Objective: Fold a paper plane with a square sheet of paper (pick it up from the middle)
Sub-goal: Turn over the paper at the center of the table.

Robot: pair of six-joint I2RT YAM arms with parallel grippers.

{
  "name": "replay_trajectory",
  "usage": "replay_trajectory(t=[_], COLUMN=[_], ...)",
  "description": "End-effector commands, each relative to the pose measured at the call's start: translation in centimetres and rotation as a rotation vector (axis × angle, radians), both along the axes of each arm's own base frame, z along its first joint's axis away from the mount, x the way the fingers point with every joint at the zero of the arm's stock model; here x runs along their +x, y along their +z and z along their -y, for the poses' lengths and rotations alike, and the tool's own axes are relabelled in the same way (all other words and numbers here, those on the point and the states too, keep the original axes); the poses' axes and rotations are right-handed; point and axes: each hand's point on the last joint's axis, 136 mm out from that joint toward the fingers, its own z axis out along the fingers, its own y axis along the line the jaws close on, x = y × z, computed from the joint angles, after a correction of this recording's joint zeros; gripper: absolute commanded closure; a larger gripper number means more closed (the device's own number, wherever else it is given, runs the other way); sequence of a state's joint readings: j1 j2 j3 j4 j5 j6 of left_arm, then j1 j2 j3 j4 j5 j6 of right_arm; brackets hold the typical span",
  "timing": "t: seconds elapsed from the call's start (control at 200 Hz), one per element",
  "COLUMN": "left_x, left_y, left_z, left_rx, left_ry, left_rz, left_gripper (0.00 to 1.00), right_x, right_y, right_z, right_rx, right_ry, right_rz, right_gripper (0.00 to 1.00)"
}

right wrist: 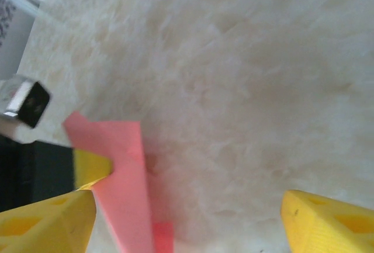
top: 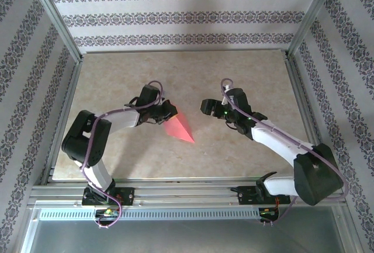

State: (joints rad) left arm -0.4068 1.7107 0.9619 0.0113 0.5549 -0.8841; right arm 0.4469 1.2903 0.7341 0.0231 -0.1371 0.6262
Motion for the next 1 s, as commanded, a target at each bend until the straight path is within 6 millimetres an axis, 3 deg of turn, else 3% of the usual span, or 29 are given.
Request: replay_trajectory(t=[0.0, 0.225, 0.355, 0.53, 0.695, 0.994], left_x=[-3.9, -4.8, -4.1, -2.7, -1.3, 1.5], left_y=[-0.2, 4.2, 6.1, 8.0, 6.7, 2.1], left_z=[-3.3, -8.8, -11.9, -14.9, -15.1, -11.1], left_rx=[0.293, 0.663, 0.869, 1.116, 1.347, 1.594], left_ry=[-0.125, -0.212, -0.207, -0.159, -0.191, -0.302], left_rz=[-0.089, -0.109, -0.115, -0.108, -0.131, -0.125], left_gripper=[0.92, 0.92, 0.92, 0.92, 0.91, 0.92], right_x=[0.3, 0.6, 0.6, 0.4, 0.5, 0.5], right_y=[-0.1, 0.3, -0.1, -0.2, -0.4, -0.8], right_z=[2.9, 4.5, 4.9, 5.5, 5.7, 6.0], right_rx=[-0.054, -0.052, -0.089, -0.112, -0.119, -0.111], right_ry=[-0.111, -0.149, -0.149, -0.170, -0.181, -0.195], right_rz=[0.026, 0.032, 0.029, 0.039, 0.033, 0.020], right_gripper=[0.16, 0.13, 0.02, 0.02, 0.02, 0.02])
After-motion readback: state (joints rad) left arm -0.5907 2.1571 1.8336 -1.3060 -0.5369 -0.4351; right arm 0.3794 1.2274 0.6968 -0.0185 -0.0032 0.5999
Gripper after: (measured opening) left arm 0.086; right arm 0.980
